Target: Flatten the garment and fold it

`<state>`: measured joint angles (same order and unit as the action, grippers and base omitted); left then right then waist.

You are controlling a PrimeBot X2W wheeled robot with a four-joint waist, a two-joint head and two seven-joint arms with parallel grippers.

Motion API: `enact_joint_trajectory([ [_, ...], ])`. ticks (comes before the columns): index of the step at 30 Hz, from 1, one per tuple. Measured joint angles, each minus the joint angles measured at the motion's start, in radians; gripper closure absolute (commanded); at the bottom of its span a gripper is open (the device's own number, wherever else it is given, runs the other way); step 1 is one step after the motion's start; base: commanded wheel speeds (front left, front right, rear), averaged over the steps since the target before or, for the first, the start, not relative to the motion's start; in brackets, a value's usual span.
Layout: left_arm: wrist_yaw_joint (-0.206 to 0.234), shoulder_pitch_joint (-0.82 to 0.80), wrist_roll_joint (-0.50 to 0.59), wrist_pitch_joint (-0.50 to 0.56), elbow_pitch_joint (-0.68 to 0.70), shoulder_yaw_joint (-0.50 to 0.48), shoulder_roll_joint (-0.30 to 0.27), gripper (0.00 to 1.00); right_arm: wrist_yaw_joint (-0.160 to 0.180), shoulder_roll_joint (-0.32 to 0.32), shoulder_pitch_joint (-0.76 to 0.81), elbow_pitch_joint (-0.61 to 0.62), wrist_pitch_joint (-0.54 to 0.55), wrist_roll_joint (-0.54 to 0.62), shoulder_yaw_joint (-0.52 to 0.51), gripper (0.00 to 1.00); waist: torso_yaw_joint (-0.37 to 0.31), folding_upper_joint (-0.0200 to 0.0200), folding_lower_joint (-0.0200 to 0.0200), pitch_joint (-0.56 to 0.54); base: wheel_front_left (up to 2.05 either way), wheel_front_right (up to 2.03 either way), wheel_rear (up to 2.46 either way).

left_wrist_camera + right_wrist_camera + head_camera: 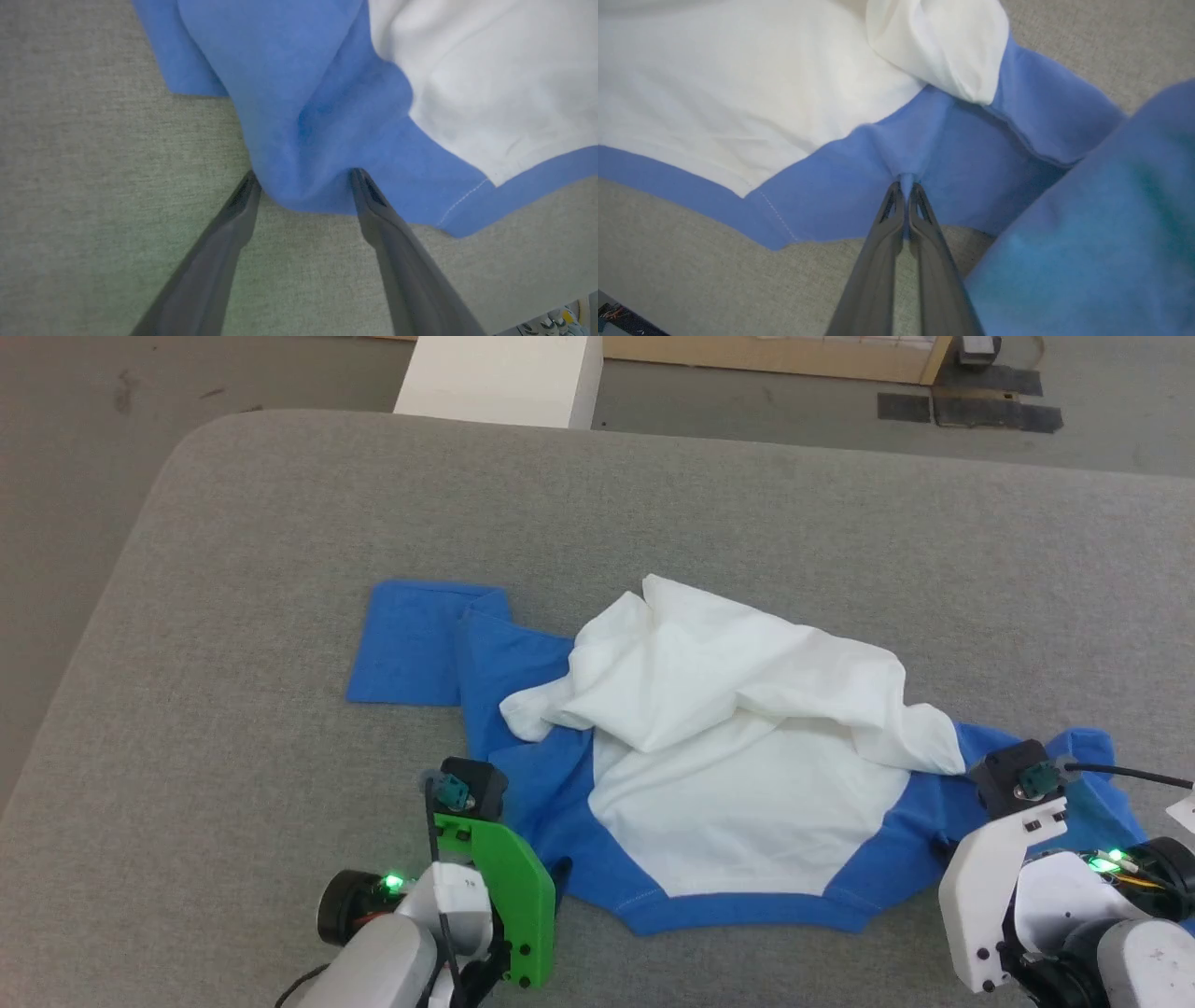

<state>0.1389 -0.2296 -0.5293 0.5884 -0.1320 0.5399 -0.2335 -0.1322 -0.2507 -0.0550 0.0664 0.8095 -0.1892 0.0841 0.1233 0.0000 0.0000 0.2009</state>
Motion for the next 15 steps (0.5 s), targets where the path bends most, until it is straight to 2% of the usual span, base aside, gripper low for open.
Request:
enact_joint_trajectory([
  [1,0.003,-0.001,-0.005,0.0,0.0,-0.003,0.004,0.53,0.0,0.0,0.0,0.001,0.0,0.0,0.0,1.0,-0.003,0.0,0.0,0.004,0.0,0.0,0.0],
  [2,0.003,-0.002,-0.008,-0.008,0.0,-0.005,0.007,0.68,0.0,0.0,0.0,0.001,0.0,0.0,-0.001,1.0,-0.006,0.0,0.0,0.008,0.0,0.0,0.0],
  [3,0.003,-0.002,-0.009,-0.02,-0.002,-0.009,0.009,1.0,0.0,-0.001,0.0,0.002,0.0,0.0,-0.002,1.0,-0.008,0.0,0.0,0.011,0.0,0.0,0.0],
  [10,-0.009,0.0,-0.058,-0.071,-0.011,-0.034,0.03,1.0,0.0,-0.002,0.0,0.002,-0.002,-0.006,-0.014,1.0,-0.013,0.0,0.0,0.012,0.0,0.0,0.0],
  [15,-0.025,0.005,-0.109,-0.122,0.06,-0.086,0.039,1.0,0.0,0.0,-0.002,0.018,-0.018,-0.045,-0.028,1.0,-0.011,0.0,0.0,-0.017,0.0,0.0,0.0],
])
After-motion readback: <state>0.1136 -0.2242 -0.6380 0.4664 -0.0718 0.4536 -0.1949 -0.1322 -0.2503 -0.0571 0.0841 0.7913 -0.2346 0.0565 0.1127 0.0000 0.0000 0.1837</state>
